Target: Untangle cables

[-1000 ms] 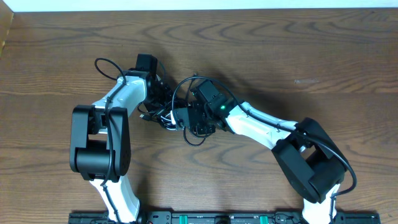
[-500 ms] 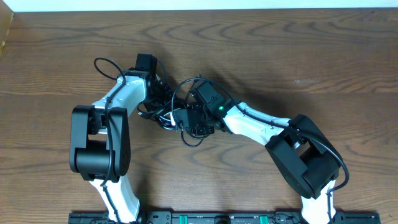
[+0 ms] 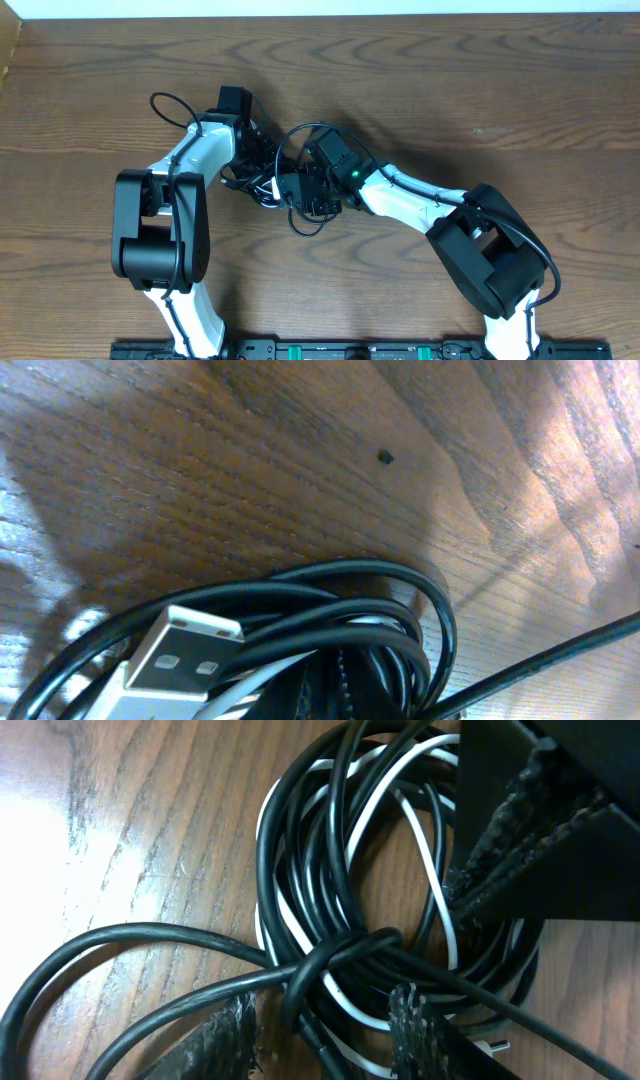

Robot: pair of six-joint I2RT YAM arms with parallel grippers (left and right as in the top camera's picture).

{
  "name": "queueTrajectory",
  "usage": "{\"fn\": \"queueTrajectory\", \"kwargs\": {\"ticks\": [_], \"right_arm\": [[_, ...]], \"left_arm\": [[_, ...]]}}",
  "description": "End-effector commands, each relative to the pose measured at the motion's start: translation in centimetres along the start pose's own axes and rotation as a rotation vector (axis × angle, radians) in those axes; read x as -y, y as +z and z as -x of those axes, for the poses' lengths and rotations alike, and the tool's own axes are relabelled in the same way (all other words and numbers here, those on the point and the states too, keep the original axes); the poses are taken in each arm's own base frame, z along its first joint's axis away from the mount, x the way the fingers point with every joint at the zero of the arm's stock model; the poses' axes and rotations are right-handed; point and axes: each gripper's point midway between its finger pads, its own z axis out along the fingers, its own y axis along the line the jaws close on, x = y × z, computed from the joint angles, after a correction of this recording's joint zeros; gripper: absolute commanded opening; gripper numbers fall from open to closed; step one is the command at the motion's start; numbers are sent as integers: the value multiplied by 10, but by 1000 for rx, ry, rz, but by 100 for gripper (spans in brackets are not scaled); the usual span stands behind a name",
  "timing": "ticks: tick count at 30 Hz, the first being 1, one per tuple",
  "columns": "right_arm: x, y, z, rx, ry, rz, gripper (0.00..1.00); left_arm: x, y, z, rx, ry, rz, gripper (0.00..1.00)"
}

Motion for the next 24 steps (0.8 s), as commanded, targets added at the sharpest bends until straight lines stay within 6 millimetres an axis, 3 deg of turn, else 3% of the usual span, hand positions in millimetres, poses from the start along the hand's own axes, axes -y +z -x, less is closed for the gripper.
{"fn": "queueTrajectory", "kwargs": {"ticks": [1, 7, 21, 24], "right_arm": [[-5, -6, 19, 59, 17, 26, 41], [-7, -9, 41, 172, 87, 65, 39], [-12, 2, 31, 144, 208, 86, 40], [-5, 3, 26, 115, 201, 45, 41]], "left_arm": [[-48, 25, -3, -5, -48, 177, 8], [-48, 25, -3, -5, -48, 177, 8], [-48, 25, -3, -4, -51, 178, 8], [-48, 25, -3, -4, -51, 178, 8]]}}
